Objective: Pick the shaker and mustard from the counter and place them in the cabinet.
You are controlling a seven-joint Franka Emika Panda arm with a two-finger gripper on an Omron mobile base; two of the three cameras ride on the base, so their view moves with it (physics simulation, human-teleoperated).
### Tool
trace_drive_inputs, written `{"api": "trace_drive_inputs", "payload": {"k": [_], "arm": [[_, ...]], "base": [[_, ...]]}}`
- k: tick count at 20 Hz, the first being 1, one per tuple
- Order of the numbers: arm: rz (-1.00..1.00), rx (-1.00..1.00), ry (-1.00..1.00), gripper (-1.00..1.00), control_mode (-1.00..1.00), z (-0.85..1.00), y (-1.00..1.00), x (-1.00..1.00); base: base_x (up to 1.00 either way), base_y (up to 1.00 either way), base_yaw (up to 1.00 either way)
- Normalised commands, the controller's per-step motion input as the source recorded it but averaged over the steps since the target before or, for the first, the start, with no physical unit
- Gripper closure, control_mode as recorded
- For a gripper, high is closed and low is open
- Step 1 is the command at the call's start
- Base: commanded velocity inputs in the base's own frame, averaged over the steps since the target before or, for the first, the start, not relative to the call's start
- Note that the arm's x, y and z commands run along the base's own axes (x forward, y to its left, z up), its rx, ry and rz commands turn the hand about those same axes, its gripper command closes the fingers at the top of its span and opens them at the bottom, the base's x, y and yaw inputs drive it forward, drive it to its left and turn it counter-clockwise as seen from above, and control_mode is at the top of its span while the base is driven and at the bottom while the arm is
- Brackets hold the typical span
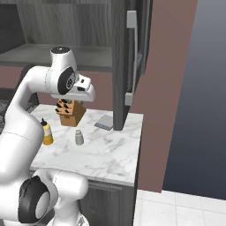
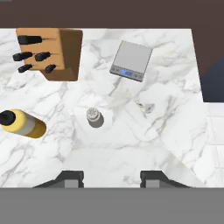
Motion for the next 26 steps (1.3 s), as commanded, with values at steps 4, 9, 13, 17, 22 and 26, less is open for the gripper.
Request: {"api": "trace_drive_inputs", "payload": {"k": [4, 9, 13, 17, 22, 26], "arm": [[0.00, 0.00, 0.00, -1.00, -1.00, -0.03, 0.00, -0.07], [0.00, 0.00, 0.00, -1.00, -1.00, -0.23, 0.09, -0.07], [0.00, 0.01, 0.00, -1.00, -1.00, -0.36, 0.13, -0.01], [0.00, 0.04, 0.00, -1.00, -1.00, -0.39, 0.07, 0.00], [0.00, 0.07, 0.00, -1.00, -1.00, -0.40, 0.11, 0.00], [0.00, 0.05, 0.00, -1.00, -1.00, -0.43, 0.14, 0.00]], "base": [[0.00, 0.00, 0.00], [0.00, 0.00, 0.00], [0.00, 0.00, 0.00], [0.00, 0.00, 0.00], [0.00, 0.00, 0.00], [0.00, 0.00, 0.00]]}}
